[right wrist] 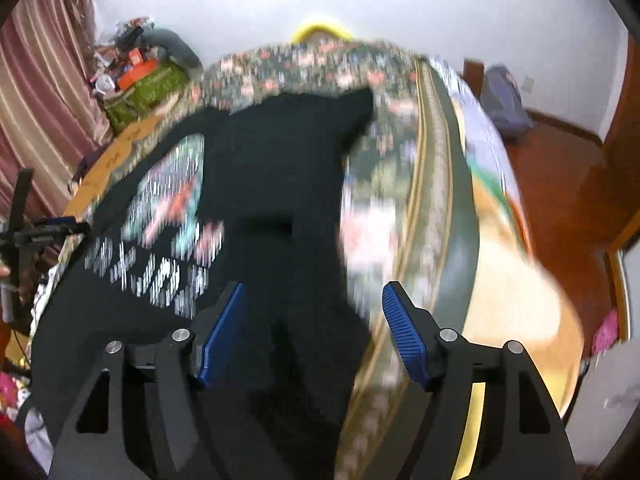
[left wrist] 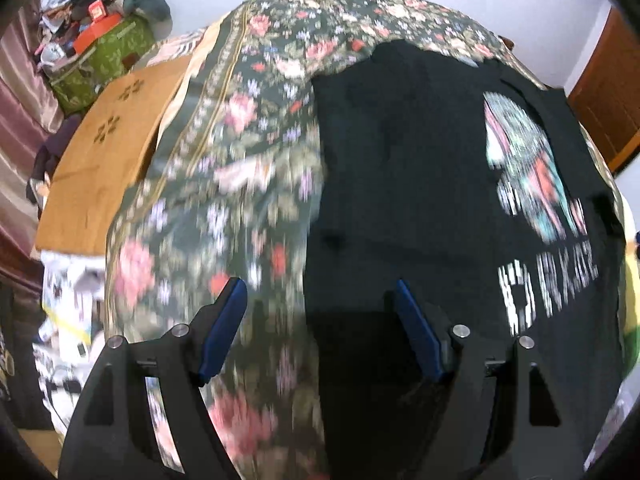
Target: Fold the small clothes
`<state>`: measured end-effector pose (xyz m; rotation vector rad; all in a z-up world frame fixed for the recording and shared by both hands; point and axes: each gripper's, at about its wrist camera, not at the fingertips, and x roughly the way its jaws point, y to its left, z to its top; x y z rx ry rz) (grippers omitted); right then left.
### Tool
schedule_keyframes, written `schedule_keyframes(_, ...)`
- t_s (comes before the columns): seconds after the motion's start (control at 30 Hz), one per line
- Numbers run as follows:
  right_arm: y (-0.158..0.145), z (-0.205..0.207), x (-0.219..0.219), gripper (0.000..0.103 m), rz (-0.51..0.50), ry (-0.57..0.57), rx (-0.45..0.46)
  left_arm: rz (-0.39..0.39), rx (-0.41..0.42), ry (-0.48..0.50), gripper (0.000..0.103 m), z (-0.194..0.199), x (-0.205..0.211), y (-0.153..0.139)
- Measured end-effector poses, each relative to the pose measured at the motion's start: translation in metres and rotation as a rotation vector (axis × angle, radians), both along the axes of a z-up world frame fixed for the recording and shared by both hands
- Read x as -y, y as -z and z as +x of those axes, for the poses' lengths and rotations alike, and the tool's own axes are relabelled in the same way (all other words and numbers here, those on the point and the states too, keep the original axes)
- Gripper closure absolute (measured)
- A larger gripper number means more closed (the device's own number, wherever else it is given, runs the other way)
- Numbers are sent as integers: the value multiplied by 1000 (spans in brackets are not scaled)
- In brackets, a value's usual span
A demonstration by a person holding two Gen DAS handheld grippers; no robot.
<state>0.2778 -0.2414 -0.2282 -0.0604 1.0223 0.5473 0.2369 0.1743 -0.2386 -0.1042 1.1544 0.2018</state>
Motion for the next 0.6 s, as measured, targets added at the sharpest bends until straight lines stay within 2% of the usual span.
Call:
schedule_keyframes(0.1,35,-14,2,36,-9,13,-92,-23,-28,-1,27,-26,5,6)
schedule_keyframes(0.17,48,-24,1,36,-7,17,-127,-40,-18,-8,27,-42,7,5)
schedule_keyframes(0.3,51,-34,0,36,48,29,-120,-130,-18,-7,25,-66,11,4)
schedule_keyframes(0.33,50,-35,-1,38,56,28,-120,-172,-14,-5,25,-71,13,6)
schedule_keyframes(0.37,50,-36,-2,48,67,18,-121,-195,-10,-2,26,-74,15,8)
schedule_keyframes(0.43,47,-36,-6,59,82,1,-116,-222,13,1,36,-78,18,10)
schedule_keyframes(0.47,46,-36,-9,71,94,-9,-117,-228,27,8,42,-78,20,8)
schedule_keyframes(0.5,45,-36,-11,84,107,-19,-120,-232,40,17,59,-78,23,6)
schedule_keyframes(0.53,44,-37,-14,88,106,-31,-117,-212,46,20,81,-76,26,3)
schedule_keyframes(0.57,41,-37,-18,94,95,-46,-106,-195,42,25,94,-73,28,0)
schedule_keyframes(0.6,36,-37,-25,95,74,-69,-83,-198,39,33,100,-70,29,-2)
